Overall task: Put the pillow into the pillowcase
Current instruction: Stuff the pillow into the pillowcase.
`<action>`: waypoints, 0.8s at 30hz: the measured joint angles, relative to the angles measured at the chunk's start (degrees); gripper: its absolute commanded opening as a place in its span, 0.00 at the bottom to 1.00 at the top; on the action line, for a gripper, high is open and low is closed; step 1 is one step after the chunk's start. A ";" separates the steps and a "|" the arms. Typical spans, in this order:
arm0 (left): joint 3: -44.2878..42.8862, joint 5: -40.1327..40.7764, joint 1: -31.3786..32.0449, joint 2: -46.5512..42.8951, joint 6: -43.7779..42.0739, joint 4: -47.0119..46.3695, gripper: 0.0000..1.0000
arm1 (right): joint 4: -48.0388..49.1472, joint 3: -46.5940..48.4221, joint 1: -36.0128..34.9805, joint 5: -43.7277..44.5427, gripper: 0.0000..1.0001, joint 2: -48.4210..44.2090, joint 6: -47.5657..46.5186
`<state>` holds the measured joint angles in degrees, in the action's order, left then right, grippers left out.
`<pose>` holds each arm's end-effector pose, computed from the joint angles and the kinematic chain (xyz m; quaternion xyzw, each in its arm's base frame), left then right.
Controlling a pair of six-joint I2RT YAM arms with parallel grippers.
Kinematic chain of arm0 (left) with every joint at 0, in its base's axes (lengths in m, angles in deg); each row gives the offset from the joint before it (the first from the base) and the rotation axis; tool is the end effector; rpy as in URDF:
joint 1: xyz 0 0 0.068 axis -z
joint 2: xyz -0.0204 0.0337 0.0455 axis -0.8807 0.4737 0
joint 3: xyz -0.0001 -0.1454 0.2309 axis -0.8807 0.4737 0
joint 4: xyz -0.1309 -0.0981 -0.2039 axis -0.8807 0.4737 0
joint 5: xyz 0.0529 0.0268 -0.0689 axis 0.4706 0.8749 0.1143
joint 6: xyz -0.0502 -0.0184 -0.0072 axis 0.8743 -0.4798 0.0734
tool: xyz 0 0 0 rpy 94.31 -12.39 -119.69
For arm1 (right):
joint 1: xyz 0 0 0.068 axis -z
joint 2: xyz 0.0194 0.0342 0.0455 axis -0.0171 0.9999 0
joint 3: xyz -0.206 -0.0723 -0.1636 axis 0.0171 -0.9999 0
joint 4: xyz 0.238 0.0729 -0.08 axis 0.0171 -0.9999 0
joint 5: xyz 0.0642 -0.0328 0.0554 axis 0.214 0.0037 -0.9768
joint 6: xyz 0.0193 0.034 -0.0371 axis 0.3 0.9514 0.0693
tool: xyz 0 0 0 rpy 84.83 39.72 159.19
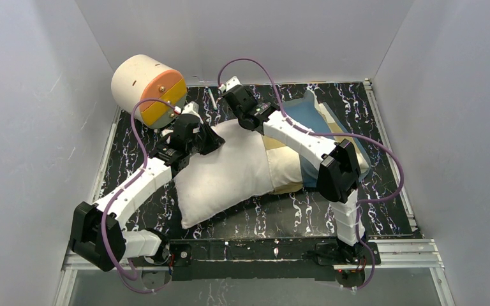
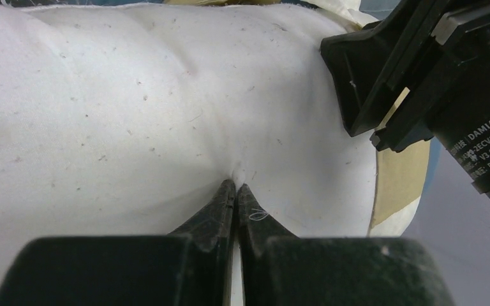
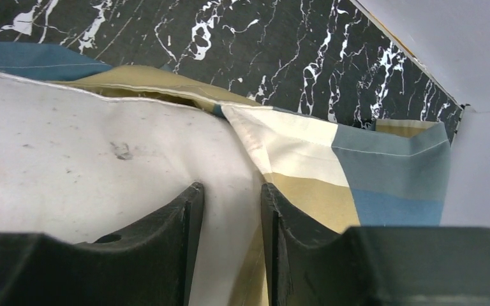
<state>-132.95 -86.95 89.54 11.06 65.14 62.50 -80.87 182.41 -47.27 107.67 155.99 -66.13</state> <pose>0.2563 -0.1359 0.3017 -0.1280 0.8290 -0.3343 0.4296 0.3278 0.3356 0.3133 -0.2696 0.8346 -0.1214 0.4648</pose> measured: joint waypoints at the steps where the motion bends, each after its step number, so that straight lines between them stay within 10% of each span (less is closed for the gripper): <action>1: 0.09 -0.09 0.00 0.00 0.04 -0.04 0.00 | -0.09 0.00 0.13 0.46 0.47 0.00 -0.04; 17: 0.44 -0.33 0.00 -0.15 0.42 -0.15 0.00 | -1.03 1.57 0.02 3.96 0.54 0.68 -2.08; 24: 0.44 -0.33 0.00 -0.15 0.39 -0.15 0.00 | -2.45 2.82 0.42 3.85 0.30 1.95 -1.70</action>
<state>-132.51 -87.28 89.54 10.91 65.53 62.35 -83.32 185.23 -46.85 111.52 157.93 -67.84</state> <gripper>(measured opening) 0.010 0.438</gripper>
